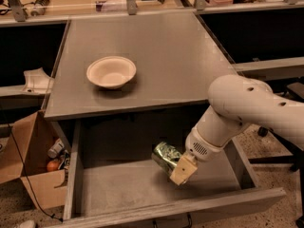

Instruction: Place green can into top drawer

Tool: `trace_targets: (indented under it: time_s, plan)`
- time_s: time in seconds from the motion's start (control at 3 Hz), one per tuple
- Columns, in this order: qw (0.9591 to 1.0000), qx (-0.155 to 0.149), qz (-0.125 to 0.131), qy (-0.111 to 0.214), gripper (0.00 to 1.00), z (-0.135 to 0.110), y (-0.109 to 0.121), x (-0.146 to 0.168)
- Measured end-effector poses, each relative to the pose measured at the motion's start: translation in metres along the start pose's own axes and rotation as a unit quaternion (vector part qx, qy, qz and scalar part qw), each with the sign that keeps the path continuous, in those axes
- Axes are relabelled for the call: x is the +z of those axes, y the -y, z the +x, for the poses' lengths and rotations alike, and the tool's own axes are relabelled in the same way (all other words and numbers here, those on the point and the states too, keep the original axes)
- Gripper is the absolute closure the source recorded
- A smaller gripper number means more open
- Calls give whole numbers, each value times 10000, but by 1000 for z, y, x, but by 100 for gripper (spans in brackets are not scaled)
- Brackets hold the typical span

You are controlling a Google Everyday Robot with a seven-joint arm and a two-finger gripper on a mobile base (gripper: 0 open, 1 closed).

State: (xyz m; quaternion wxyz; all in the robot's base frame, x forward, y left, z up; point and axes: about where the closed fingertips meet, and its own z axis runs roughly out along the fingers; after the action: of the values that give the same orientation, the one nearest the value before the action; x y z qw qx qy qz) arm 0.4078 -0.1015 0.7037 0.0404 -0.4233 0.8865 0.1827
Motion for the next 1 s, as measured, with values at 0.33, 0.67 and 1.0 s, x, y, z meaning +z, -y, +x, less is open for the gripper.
trace_targets:
  time_s: [0.33, 0.67, 1.0]
  plan:
    - [9991, 52, -405, 76, 100, -3, -9, 36]
    - [9991, 52, -406, 76, 100, -3, -9, 36]
    - [9994, 117, -321, 52, 100, -10, 0, 46]
